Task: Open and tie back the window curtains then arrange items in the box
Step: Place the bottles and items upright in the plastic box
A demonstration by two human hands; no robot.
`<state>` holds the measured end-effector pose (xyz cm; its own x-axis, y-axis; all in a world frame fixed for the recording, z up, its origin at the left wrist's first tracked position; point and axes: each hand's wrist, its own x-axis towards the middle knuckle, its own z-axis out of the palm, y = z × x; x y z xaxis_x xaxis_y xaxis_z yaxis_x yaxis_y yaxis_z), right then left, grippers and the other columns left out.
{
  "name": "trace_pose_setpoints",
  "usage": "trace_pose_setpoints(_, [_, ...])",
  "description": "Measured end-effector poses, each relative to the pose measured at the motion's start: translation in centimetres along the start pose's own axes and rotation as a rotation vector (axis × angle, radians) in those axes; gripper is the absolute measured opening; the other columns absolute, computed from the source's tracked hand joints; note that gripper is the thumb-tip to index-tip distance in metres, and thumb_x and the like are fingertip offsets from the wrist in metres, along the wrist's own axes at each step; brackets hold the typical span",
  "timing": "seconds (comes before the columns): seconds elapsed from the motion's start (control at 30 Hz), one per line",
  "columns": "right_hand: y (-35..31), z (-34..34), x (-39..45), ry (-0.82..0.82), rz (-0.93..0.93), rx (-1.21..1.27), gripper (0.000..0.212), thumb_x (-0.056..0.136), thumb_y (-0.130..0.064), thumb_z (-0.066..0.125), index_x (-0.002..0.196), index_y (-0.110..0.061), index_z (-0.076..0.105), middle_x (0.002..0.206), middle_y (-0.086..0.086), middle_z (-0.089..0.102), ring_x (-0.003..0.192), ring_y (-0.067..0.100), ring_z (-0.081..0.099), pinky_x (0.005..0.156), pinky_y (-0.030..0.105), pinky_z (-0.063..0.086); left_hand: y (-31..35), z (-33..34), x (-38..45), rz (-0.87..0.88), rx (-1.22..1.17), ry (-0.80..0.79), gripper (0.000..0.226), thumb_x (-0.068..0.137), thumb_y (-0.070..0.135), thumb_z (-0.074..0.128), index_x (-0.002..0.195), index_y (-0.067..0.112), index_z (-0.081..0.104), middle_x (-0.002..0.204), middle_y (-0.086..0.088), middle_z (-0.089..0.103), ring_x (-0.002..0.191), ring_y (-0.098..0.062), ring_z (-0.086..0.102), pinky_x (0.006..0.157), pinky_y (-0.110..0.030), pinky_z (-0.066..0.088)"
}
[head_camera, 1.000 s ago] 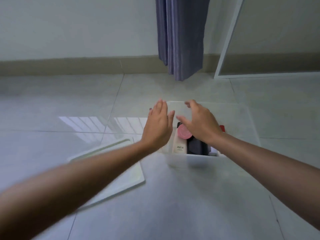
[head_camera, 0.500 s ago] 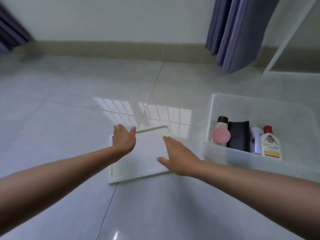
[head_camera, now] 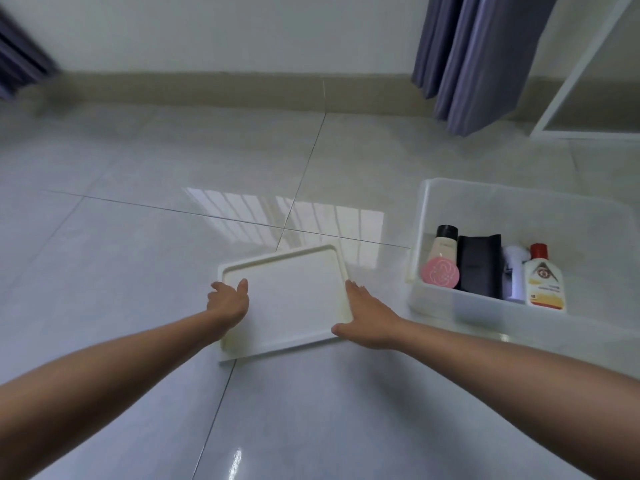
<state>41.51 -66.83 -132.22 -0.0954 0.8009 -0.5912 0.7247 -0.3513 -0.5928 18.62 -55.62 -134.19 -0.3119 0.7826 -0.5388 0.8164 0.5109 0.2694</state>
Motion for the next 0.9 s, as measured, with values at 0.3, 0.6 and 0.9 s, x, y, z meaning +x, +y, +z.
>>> trace_pose_setpoints(0.3, [-2.7,-2.4,-2.2,0.012,0.026,0.386,0.090,0.083,-0.038,0.065,0.152,-0.020,0.009,0.155,0.001,0.028,0.137,0.023,0.034,0.102,0.027,0.033,0.4,-4.1,-0.2,0.086,0.025,0.110,0.058,0.100,0.038,0.036,0.135,-0.009,0.040,0.139,-0.029,0.041,0.122,-0.044,0.044,0.099,-0.043,0.038])
trace_pose_setpoints(0.6, [-5.4,-11.8,-10.8,0.538,-0.190,0.255,0.083,0.088,-0.038,0.061,0.152,-0.018,0.013,0.153,0.003,0.035,0.136,0.021,0.037,0.100,0.020,0.030,12.7,-12.1,-4.5,0.528,-0.305,0.277,0.054,0.092,0.047,0.043,0.109,0.001,0.065,0.118,-0.026,0.061,0.110,-0.040,0.057,0.095,-0.046,0.044])
trace_pose_setpoints(0.9, [7.4,-16.4,-18.6,0.980,0.104,0.431,0.049,0.089,-0.030,0.059,0.135,-0.022,0.044,0.105,-0.011,0.055,0.097,0.015,0.057,0.076,0.028,0.046,25.0,-2.4,-16.7,0.877,-0.322,-0.076,0.016,0.088,0.009,0.052,0.077,0.002,0.062,0.066,-0.005,0.052,0.063,-0.019,0.046,0.054,-0.026,0.033])
